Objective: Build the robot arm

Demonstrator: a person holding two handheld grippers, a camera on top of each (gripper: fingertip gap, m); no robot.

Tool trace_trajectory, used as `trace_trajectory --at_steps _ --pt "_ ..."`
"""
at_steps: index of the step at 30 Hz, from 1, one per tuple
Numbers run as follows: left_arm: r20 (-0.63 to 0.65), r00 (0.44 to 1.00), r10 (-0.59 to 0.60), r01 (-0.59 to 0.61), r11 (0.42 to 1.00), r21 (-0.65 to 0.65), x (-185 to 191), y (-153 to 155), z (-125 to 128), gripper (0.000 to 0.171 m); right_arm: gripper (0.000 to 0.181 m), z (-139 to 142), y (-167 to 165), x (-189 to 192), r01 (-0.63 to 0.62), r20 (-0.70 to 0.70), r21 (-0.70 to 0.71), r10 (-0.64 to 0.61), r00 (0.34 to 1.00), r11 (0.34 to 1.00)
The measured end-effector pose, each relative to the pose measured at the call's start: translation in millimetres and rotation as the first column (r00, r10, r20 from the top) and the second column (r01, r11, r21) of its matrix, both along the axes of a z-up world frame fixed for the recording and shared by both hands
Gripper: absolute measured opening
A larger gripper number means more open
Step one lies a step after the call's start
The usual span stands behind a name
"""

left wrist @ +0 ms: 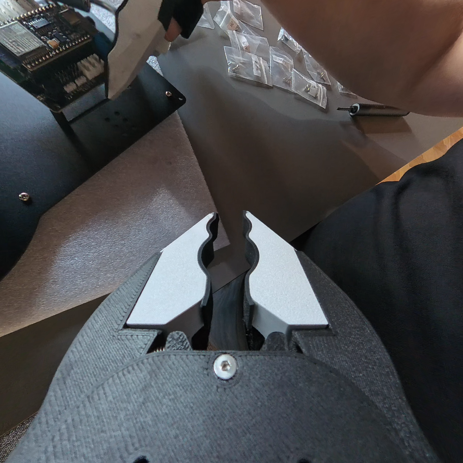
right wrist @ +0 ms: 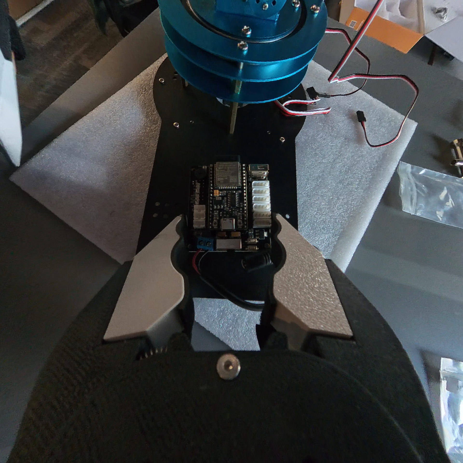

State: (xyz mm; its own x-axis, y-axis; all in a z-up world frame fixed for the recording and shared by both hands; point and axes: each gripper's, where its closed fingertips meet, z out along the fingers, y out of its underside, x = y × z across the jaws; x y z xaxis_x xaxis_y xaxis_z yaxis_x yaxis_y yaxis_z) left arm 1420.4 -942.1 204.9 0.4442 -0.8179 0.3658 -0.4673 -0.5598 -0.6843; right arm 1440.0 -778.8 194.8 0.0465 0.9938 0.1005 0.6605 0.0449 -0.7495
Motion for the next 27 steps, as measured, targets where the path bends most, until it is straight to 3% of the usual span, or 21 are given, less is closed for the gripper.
trace_trajectory --at_steps 18,22,27 --pt "0.017 1.000 0.014 -0.014 1.000 0.006 -1.1 3.3 -0.5 0.017 0.065 2.3 -22.7 17.9 0.042 -0.038 0.019 -0.041 0.998 0.999" --pt "0.013 0.992 0.128 -0.129 0.988 0.084 -7.5 26.4 4.9 0.018 0.065 7.3 -26.6 24.1 0.068 -0.067 0.025 -0.067 0.996 0.997" --pt "0.056 0.945 0.322 -0.326 0.914 0.239 -6.8 68.6 19.6 0.031 0.065 13.1 -27.5 32.0 0.108 -0.106 0.023 -0.105 0.989 0.994"
